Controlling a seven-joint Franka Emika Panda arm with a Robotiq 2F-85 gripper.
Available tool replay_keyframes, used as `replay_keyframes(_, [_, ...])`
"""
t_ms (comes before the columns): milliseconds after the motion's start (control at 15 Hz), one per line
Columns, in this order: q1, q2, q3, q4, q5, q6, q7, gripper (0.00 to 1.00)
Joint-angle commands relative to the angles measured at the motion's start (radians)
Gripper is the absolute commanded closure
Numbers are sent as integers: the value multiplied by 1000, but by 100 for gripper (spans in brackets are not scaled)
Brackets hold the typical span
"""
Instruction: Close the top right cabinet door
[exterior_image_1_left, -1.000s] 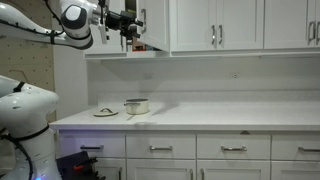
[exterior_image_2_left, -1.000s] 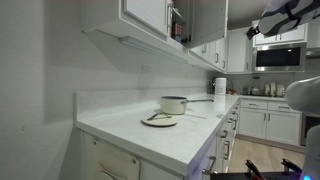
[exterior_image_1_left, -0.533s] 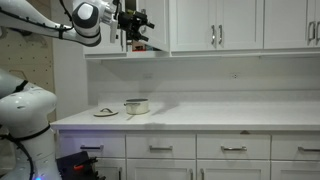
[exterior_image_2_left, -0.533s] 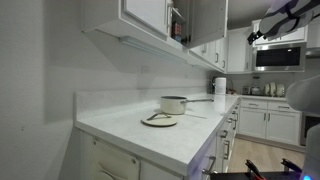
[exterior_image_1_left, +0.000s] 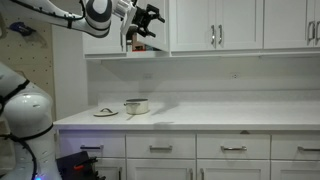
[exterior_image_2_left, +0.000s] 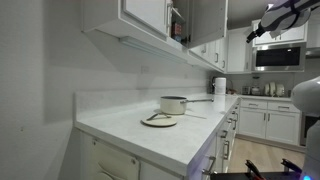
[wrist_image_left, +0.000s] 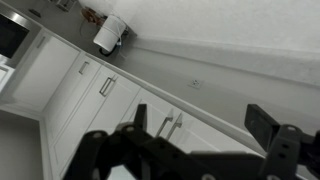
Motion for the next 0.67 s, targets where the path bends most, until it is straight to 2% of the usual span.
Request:
replay_keyframes(0, [182, 89, -97, 103, 56, -15, -128, 0])
replay_keyframes(200, [302, 128, -155, 155, 111, -15, -214, 0])
replay_keyframes(333, [341, 144, -162, 179, 142, -13, -255, 0])
replay_keyframes(400, [355, 149, -163, 186, 154, -10, -275, 25])
replay_keyframes(467, [360, 154, -159, 194, 162, -4, -288, 28])
replay_keyframes(600, [360, 155, -144, 200, 169, 2, -304, 44])
